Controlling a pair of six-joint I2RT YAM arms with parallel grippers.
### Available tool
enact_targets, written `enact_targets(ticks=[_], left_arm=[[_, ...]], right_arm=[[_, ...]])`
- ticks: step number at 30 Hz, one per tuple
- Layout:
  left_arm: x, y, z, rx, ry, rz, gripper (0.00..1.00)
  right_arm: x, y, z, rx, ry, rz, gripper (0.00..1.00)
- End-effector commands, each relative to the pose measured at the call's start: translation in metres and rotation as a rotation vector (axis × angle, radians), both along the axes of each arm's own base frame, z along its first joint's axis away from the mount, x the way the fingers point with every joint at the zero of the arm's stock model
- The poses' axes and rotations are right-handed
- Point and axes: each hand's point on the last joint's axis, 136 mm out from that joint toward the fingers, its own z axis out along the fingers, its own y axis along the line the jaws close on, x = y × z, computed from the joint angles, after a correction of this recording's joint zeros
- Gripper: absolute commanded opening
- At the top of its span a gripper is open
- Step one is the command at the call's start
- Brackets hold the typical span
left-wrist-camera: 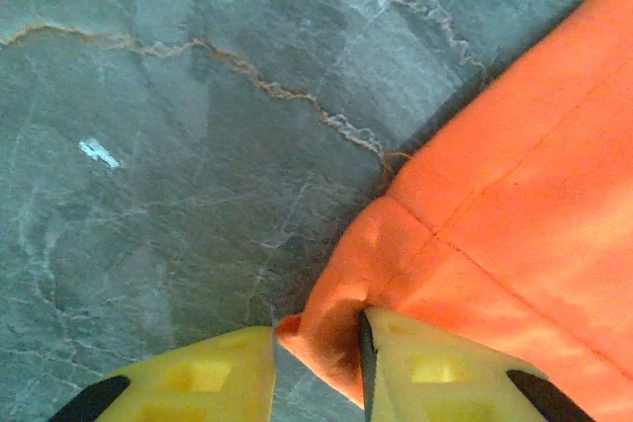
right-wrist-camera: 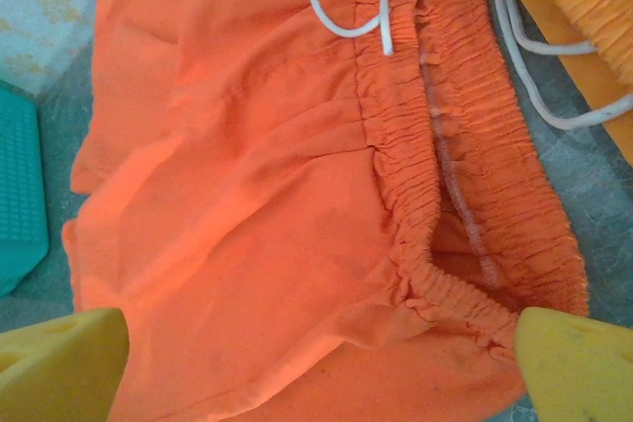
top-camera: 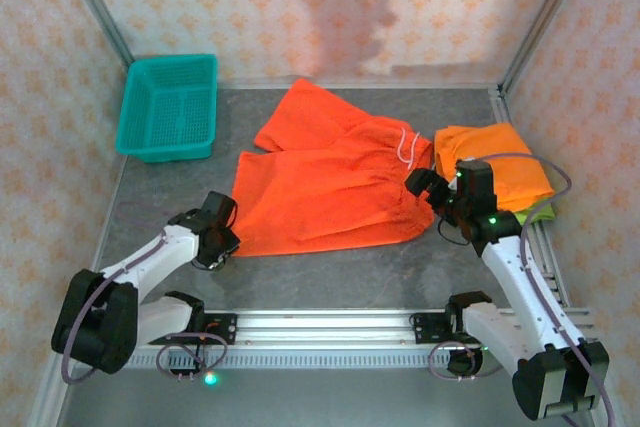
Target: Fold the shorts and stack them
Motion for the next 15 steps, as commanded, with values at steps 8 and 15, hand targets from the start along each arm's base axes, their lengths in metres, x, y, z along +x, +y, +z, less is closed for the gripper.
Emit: enact_targets(ticks=[8,15], left_arm=[[0.055,-0.018,0.019,-0.029,-0.146,-0.083,0.08],[0.060,-0.015,0.046,0.001,-0.158,-0.130,0.00]], right_arm=[[-0.014,-0.007,-0.027,-0.030,0.076,-0.020,1.00],[-0.027,-0.013,-0.047,-0.061,0.154,-0.032,1.00]])
